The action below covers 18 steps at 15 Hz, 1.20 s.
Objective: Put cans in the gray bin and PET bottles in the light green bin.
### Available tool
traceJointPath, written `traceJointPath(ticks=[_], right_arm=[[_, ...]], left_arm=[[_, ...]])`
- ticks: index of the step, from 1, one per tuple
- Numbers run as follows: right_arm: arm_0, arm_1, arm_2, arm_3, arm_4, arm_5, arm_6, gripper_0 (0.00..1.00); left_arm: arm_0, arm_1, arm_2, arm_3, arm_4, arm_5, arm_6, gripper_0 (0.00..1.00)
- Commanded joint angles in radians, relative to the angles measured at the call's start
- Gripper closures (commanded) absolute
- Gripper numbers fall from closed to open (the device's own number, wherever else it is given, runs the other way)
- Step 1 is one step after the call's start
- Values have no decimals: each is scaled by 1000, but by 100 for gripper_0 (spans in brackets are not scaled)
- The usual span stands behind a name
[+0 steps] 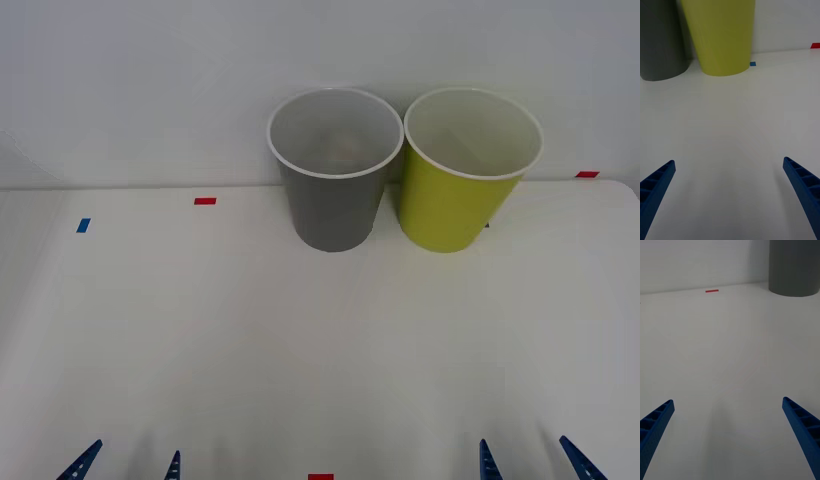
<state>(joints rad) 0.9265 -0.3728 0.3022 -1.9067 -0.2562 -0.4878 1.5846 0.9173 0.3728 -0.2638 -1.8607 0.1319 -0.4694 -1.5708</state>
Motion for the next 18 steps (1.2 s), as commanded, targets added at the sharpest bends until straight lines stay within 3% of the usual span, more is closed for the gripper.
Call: traceJointPath(ticks=[1,18], right_arm=[[0,0,0,0,0,0,0,0],[0,0,0,0,0,0,0,0]], left_arm=[[0,0,0,0,0,0,0,0],[0,0,0,0,0,0,0,0]])
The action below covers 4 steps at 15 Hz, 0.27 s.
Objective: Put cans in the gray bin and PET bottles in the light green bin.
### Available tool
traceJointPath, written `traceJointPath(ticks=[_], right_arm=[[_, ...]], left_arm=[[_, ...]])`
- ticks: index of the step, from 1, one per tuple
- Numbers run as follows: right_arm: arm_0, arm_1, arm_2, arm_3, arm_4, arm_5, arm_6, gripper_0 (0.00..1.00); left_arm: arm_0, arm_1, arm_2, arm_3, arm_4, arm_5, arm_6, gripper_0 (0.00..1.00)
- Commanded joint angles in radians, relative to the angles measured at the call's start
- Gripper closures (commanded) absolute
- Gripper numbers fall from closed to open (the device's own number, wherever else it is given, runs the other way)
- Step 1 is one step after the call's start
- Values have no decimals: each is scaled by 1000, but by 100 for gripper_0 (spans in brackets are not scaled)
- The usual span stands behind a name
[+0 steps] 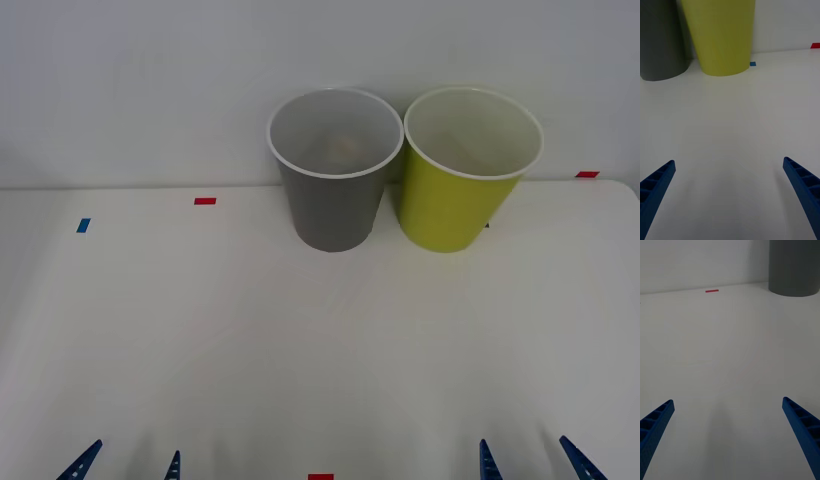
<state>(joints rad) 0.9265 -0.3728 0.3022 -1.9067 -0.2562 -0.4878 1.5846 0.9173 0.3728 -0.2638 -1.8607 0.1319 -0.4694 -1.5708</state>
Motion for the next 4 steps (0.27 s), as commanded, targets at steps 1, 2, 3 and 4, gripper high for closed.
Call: traceJointPath(ticks=[1,2,3,4], right_arm=[[0,0,0,0,0,0,0,0],[0,0,0,0,0,0,0,0],[0,0,0,0,0,0,0,0],[0,0,0,0,0,0,0,0]], left_arm=[[0,0,0,0,0,0,0,0],[0,0,0,0,0,0,0,0],[0,0,0,0,0,0,0,0],[0,0,0,0,0,0,0,0]])
